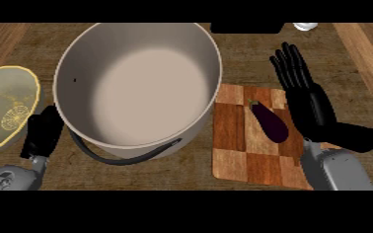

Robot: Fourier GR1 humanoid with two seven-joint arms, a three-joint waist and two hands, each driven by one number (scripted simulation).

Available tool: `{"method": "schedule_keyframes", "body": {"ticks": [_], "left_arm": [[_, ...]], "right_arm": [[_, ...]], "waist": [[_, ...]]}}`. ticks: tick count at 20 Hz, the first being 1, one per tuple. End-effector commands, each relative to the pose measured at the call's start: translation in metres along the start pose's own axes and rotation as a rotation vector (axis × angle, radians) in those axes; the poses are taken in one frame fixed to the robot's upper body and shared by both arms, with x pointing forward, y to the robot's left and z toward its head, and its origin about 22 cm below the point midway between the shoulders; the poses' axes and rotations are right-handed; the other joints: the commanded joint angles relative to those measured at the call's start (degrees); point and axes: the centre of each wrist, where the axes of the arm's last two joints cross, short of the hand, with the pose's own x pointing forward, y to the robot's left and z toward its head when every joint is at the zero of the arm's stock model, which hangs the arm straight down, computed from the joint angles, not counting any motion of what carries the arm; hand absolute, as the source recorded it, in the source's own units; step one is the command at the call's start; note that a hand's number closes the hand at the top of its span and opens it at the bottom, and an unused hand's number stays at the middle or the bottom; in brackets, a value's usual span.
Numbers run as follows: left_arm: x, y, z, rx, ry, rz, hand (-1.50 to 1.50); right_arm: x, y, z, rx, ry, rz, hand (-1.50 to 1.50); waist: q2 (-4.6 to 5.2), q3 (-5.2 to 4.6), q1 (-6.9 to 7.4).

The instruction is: Pick the eggplant from the cutting board and place it in the pot

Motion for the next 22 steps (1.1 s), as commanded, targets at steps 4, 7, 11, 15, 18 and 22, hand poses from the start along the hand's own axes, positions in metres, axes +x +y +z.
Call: {"method": "schedule_keyframes", "body": {"ticks": [4,7,11,15,18,22], "left_arm": [[-0.010,0.028,-0.003,0.140,0.084,-0.091,0.00],[-0.018,0.028,0.000,0.158,0.190,-0.070,0.00],[-0.016,0.031,0.001,0.197,0.304,-0.015,0.00],[0.008,0.031,-0.006,0.213,0.308,-0.041,0.00],[0.017,0.032,-0.004,0.196,0.330,-0.031,0.00],[0.002,0.039,0.002,0.227,0.328,-0.045,0.00]], "right_arm": [[-0.021,-0.006,-0.015,0.128,0.277,0.314,1.50],[0.011,-0.056,-0.021,0.197,0.210,0.878,1.50],[-0.040,-0.005,0.016,-0.168,0.073,0.844,-1.50],[-0.035,0.036,0.024,-0.129,0.053,0.921,-1.50],[-0.007,0.044,0.027,-0.085,0.106,0.999,-1.50],[0.015,0.027,0.016,-0.003,0.297,1.246,-1.50]], "waist": [[-0.24,0.33,1.06],[-1.30,-1.57,0.50],[-0.82,0.48,-0.54],[-0.89,0.40,-0.60],[-1.00,0.37,-0.86],[-1.27,0.11,-1.26]]}}
